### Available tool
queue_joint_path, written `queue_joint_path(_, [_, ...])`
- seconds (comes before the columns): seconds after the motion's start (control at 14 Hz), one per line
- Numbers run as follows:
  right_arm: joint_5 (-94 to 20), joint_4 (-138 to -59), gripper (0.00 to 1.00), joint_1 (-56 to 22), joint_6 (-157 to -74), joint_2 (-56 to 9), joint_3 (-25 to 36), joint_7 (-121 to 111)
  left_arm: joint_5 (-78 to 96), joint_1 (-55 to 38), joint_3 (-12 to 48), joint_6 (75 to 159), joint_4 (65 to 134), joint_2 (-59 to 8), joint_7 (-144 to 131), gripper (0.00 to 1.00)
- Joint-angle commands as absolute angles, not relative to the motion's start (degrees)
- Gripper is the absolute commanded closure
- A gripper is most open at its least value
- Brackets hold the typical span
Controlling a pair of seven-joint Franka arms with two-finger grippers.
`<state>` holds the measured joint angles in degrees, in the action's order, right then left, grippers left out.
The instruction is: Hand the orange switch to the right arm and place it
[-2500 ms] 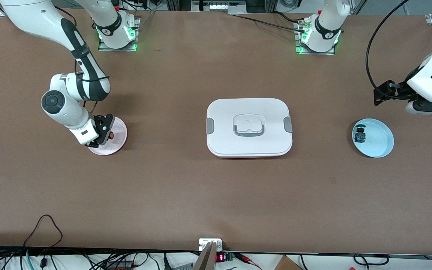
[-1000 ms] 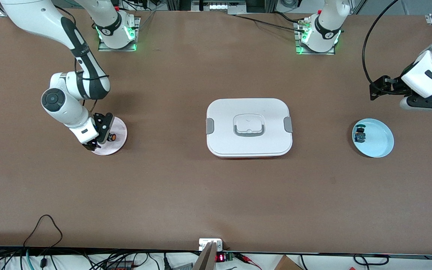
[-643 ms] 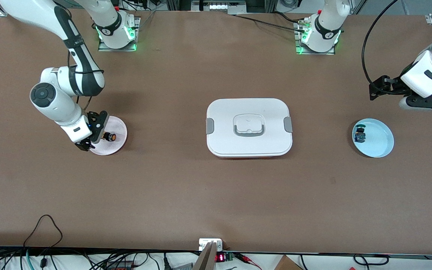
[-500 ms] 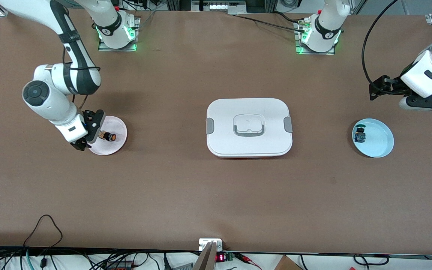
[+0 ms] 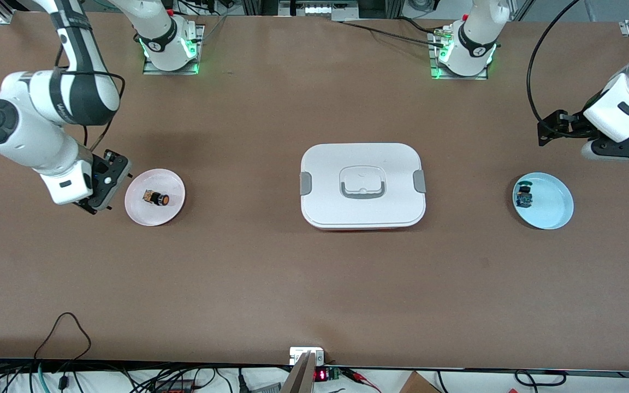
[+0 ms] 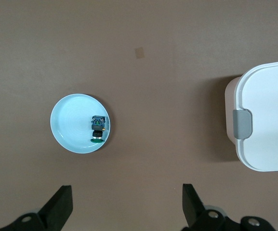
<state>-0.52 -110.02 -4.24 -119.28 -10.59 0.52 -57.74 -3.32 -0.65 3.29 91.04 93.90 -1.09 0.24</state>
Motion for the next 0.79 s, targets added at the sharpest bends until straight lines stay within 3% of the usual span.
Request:
queue_joint_path(0.0, [-2.2, -104.3, 0.0, -4.1, -111.0, -10.9, 0.4, -46.8, -3.8, -0.6, 3.4, 90.6, 93.4, -0.9, -0.5, 0.0])
queue_joint_path(0.71, [-5.2, -102.2, 0.0, -4.5, -99.9, -9.4, 0.4, -3.5, -3.8, -0.4, 3.4, 90.6, 93.3, -0.9, -0.5, 0.0])
